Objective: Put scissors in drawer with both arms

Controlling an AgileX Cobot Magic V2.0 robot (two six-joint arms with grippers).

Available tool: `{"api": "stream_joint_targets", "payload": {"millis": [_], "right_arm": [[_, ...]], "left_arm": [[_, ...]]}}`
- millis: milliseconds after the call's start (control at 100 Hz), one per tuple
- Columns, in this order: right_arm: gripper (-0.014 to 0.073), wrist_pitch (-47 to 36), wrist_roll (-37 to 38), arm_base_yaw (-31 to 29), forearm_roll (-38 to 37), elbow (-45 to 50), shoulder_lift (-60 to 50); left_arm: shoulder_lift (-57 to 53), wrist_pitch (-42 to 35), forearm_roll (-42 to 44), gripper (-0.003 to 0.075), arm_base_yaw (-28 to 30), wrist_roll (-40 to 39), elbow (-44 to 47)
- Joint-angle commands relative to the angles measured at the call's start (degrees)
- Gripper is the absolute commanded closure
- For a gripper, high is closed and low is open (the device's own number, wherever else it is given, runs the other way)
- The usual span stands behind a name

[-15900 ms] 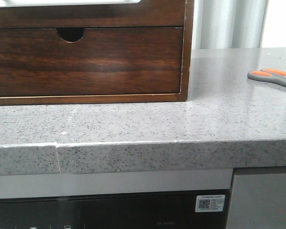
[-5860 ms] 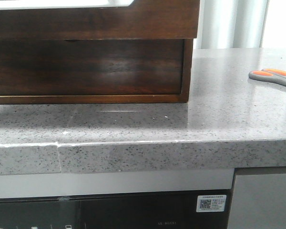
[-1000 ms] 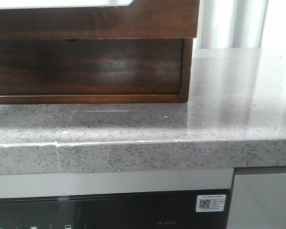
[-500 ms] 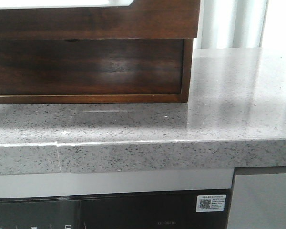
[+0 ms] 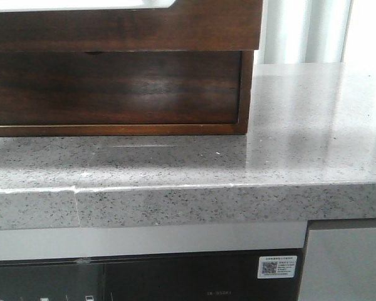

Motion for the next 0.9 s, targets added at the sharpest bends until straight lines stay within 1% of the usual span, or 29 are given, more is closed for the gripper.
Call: {"api": "stream_joint_targets", "payload": {"millis": [0, 50, 170, 240, 750, 890], "right_arm": [[0.0680, -3.48, -0.38, -0.44, 0.77, -1.84, -2.34], [0.0633, -3.48, -0.38, -0.44, 0.77, -1.84, -2.34], [0.0488, -3.89, -0.38, -0.44, 0.77, -1.84, -2.34], [0.0443, -4.25, -0.38, -0.44, 0.77, -1.84, -2.34], [0.0438, -4.12, -0.38, -0.44, 0.77, -2.22, -2.45], [0.0452, -4.83, 2.47, -0.44, 0.77, -3.81, -3.56]], "left_arm": [[0.23, -3.10, -1.34, 0.0404, -0.07, -0.67, -1.69], [0.23, -3.10, -1.34, 0.0404, -0.07, -0.67, -1.69], [0.23, -3.10, -1.34, 0.0404, -0.07, -0.67, -1.69], [0.23, -3.10, -1.34, 0.0404, -0.07, -0.67, -1.69], [0.23, -3.10, -1.34, 0.0404, -0.07, -0.67, -1.69], [0.23, -3.10, -1.34, 0.0404, -0.07, -0.67, -1.69]]}}
